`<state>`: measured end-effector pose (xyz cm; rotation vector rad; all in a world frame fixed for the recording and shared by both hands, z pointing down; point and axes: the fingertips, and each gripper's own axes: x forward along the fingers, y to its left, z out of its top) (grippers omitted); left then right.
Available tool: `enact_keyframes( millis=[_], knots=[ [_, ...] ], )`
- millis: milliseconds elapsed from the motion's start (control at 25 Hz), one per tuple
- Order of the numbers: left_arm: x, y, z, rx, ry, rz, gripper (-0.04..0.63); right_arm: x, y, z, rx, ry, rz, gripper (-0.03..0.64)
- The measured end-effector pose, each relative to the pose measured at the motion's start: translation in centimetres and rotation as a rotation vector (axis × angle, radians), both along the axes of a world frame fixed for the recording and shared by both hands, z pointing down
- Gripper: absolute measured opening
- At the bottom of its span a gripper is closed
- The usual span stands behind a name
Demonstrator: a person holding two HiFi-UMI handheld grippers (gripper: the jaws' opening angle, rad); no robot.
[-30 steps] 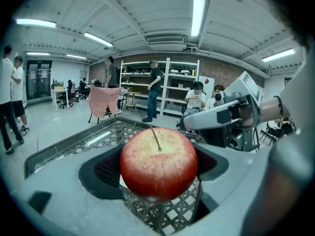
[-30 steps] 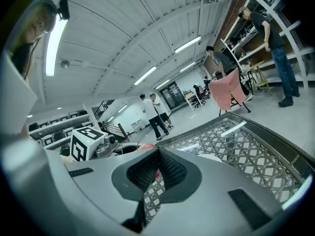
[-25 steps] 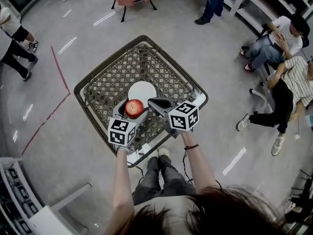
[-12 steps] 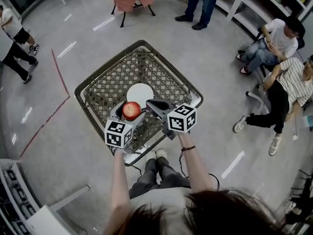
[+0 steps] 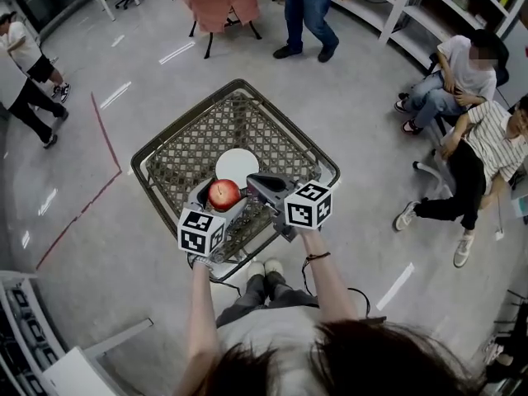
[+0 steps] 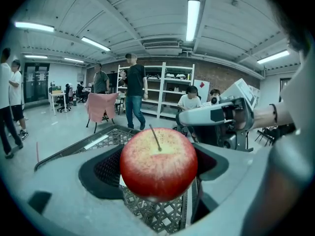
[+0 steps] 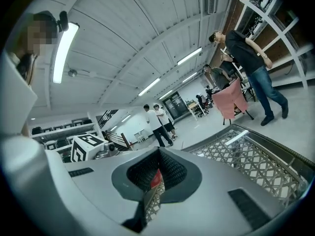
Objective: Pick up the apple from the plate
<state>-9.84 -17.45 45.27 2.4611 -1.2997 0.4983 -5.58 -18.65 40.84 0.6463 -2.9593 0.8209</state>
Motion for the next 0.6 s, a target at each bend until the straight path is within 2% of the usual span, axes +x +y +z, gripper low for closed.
enact_keyframes(
  millis=[600],
  knots=[
    [0.3, 2.1, -2.8, 0.034, -0.001, 0.027, 0.425, -0.5, 2.0, -2.5, 0.050, -0.024, -0.034, 0.009]
  ],
)
